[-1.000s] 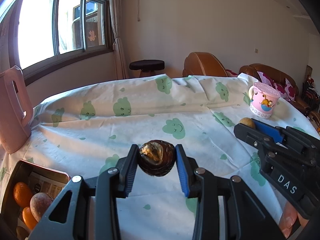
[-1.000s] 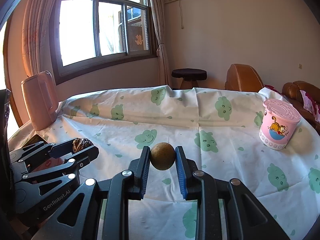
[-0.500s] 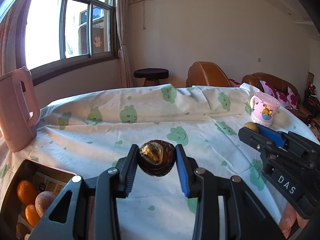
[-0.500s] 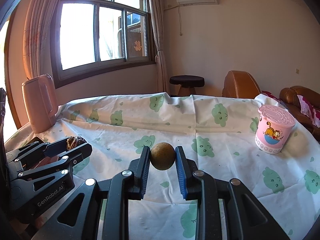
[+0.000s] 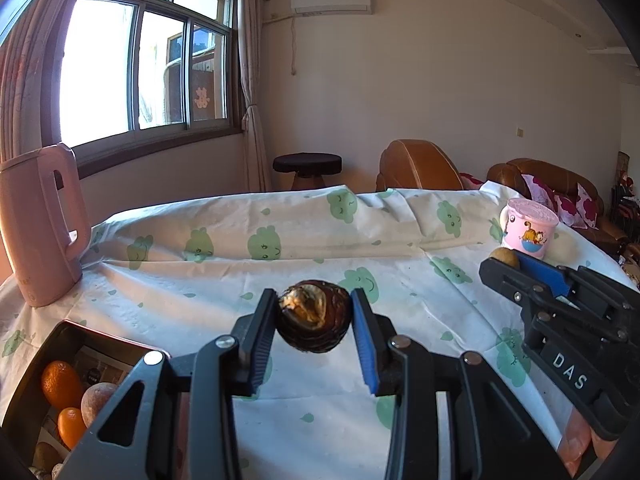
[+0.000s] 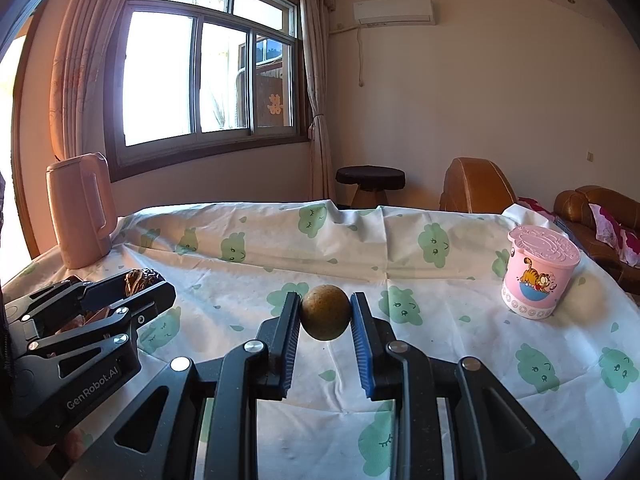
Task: Organize fruits
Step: 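Carry the tan fruit and brown piece in both grippers over the gold tin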
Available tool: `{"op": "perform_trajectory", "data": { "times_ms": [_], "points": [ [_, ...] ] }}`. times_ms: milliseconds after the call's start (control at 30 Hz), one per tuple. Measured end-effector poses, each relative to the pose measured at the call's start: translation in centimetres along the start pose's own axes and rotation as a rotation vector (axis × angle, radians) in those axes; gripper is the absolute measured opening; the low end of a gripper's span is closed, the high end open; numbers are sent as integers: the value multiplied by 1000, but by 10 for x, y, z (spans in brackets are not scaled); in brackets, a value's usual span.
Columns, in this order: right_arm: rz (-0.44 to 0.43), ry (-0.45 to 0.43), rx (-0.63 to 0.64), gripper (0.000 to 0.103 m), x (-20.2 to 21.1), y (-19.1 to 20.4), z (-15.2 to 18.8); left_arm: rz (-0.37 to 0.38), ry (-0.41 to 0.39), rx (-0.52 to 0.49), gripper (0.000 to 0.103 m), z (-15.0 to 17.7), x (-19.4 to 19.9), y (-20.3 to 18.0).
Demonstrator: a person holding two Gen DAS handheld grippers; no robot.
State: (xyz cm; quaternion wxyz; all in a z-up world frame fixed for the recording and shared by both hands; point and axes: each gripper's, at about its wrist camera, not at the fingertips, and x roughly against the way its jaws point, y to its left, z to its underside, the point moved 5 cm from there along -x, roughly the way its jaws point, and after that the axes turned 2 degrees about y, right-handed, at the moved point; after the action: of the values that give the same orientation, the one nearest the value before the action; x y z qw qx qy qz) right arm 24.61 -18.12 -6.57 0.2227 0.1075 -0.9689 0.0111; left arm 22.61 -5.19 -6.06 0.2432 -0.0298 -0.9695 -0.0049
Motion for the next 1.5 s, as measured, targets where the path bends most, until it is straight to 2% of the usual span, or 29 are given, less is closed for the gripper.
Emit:
{"op": "perform_trajectory", "data": {
  "times_ms": [1000,1267,1500],
  "points": [
    [28,-73,22,27,15,4,-1,-31,-107,-1,39,1,26,2],
    [18,-83,30,27,26,10,3,-19,-95,-2,39,8,37,4],
    [-25,-55,33,27,33,25,9,-16,-85,-12,39,21,59,9]
  ]
}}
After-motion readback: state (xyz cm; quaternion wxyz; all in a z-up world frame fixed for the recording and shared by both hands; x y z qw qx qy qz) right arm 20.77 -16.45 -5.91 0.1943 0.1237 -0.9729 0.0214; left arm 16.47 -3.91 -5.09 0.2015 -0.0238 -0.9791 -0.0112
